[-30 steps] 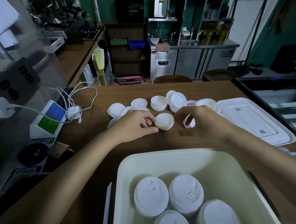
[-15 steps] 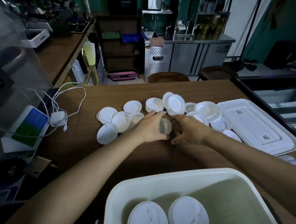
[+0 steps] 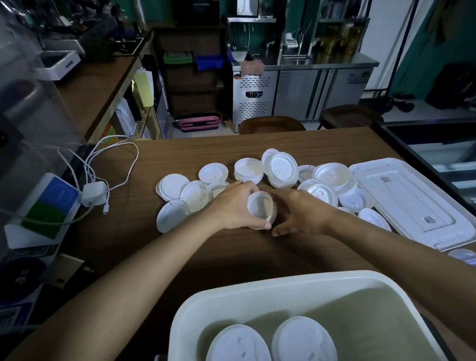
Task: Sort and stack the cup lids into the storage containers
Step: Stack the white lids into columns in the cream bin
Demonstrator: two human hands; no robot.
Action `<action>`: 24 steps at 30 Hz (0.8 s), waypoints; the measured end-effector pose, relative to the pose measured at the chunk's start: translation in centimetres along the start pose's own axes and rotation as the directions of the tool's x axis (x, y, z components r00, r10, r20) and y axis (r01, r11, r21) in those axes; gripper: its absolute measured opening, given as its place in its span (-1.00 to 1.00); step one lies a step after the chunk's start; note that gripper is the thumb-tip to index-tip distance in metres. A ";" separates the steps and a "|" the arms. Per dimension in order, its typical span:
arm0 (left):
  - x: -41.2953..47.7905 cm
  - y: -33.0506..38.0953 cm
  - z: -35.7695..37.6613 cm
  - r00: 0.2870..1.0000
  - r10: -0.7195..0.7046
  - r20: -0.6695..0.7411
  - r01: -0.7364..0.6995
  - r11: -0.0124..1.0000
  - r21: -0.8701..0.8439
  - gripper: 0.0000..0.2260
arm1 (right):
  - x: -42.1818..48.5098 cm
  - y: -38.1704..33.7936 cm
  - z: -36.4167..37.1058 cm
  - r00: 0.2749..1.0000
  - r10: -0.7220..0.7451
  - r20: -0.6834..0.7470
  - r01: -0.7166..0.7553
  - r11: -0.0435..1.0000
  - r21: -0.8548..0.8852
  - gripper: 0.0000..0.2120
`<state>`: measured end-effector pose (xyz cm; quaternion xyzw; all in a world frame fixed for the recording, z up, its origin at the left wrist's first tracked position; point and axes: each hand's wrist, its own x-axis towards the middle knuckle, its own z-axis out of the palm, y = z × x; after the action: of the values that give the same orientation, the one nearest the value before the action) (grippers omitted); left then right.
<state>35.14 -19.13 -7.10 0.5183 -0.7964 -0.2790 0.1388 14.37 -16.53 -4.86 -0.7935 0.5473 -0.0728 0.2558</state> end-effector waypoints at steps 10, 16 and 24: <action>-2.4 -0.6 -1.5 0.994 -0.063 0.087 0.083 0.967 -0.243 -0.34 | 0.3 -0.7 0.8 0.995 -0.037 0.092 0.036 0.999 0.007 -0.21; -4.3 -0.6 -3.2 0.997 -0.055 0.063 0.069 0.967 -0.246 -0.37 | 0.0 -1.2 1.9 0.988 -0.100 0.121 0.109 0.992 -0.068 -0.21; -8.4 0.8 -7.0 0.999 0.047 -0.025 -0.050 0.985 -0.164 -0.40 | -1.1 -0.4 -0.8 0.994 -0.103 0.041 0.100 0.993 0.064 -0.24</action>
<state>41.64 -13.38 -0.45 0.4884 -0.7815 -0.3349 0.1963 13.94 -15.71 -3.77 -0.8133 0.4980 -0.0851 0.2885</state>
